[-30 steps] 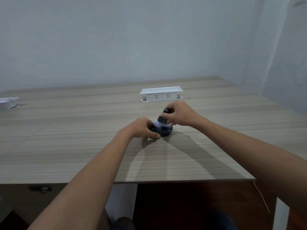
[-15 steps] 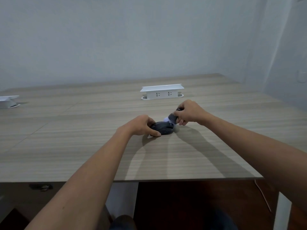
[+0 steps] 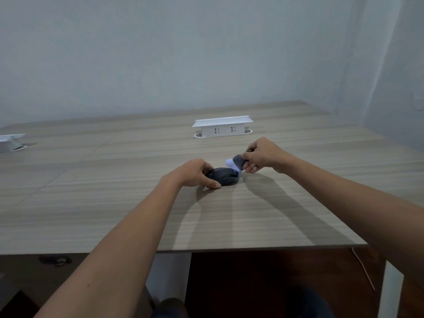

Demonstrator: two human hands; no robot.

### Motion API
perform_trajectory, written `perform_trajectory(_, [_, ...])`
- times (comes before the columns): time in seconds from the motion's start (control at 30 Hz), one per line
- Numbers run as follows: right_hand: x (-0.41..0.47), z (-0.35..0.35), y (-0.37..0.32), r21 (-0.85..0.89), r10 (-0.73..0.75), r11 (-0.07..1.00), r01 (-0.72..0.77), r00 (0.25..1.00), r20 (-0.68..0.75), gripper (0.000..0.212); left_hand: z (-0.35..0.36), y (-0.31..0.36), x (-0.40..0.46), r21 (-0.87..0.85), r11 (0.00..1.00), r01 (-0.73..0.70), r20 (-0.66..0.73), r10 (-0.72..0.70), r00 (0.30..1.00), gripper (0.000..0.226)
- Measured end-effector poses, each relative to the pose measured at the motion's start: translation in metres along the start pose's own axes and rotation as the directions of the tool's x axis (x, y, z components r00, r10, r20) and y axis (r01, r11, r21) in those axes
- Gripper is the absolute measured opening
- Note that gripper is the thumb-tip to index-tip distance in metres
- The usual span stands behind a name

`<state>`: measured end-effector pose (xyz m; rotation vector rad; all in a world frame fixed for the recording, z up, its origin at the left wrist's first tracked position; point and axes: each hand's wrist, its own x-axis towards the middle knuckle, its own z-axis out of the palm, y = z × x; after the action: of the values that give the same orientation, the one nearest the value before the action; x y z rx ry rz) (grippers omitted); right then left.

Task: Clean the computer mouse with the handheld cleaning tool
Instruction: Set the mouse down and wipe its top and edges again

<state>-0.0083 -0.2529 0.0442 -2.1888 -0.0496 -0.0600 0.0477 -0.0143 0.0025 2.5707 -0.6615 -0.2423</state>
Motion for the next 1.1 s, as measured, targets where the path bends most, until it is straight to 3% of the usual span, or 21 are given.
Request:
perform_trajectory(0.33, [-0.021, 0.005, -0.004, 0.009, 0.002, 1.0, -0.003, 0.995, 0.102, 0.025, 0.001, 0.001, -0.001, 0.002, 1.0, -0.011, -0.023, 0.012, 1.0, 0.044])
perform_trajectory(0.5, [-0.008, 0.003, -0.003, -0.115, -0.025, 0.993, 0.022, 0.999, -0.022, 0.025, 0.001, 0.003, -0.002, 0.007, 1.0, 0.011, -0.027, -0.011, 1.0, 0.046])
perform_trajectory(0.87, [-0.019, 0.007, -0.005, -0.143, -0.079, 0.986, 0.08, 0.997, 0.013, 0.024, 0.003, 0.012, -0.01, -0.005, 0.999, 0.046, -0.07, -0.046, 0.996, 0.046])
perform_trajectory(1.1, [-0.011, 0.011, -0.005, -0.155, -0.101, 0.983, 0.099, 0.995, -0.006, 0.024, -0.005, 0.018, -0.019, 0.016, 0.994, 0.112, -0.069, -0.11, 0.992, 0.058])
